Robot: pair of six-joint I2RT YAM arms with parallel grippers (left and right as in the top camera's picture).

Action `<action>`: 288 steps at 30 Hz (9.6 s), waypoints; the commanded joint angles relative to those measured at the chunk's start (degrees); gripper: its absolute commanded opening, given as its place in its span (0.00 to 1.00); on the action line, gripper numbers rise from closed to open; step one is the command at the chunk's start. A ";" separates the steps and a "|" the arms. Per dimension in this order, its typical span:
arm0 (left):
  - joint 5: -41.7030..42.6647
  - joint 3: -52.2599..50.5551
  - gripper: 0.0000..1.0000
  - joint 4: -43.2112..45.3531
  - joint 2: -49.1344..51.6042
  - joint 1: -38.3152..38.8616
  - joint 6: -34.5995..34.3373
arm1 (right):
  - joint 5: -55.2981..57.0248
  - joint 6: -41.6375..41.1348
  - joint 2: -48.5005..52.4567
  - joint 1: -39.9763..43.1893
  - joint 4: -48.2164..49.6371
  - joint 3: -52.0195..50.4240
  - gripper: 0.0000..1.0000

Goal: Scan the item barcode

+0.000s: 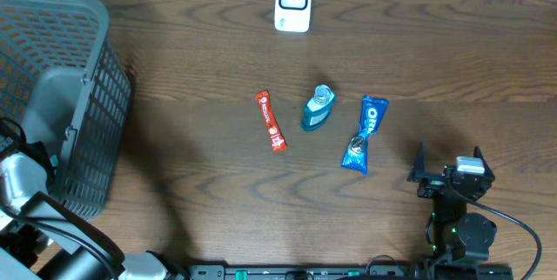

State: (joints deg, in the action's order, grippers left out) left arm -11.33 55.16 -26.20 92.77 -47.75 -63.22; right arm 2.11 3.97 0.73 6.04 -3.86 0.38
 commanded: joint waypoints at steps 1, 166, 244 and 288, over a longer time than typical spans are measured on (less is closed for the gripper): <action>-1.18 -0.63 0.99 0.90 0.94 -0.46 -0.76 | 0.15 -0.52 -0.24 0.35 -0.22 -0.07 0.99; 5.90 15.76 0.90 -14.14 -21.27 65.92 38.12 | 0.15 -0.52 -0.24 0.35 -0.24 -0.07 0.99; -13.14 11.50 0.98 6.60 -82.66 56.02 74.97 | -30.60 4.96 71.63 -15.34 -52.83 76.54 0.99; -7.28 -18.62 0.98 13.53 -92.54 56.06 62.64 | -15.02 25.27 91.54 -36.15 -74.66 102.71 0.99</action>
State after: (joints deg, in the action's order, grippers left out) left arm -20.25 39.81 -14.15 0.49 8.36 3.44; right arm -13.23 28.34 92.73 -29.50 -78.41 101.95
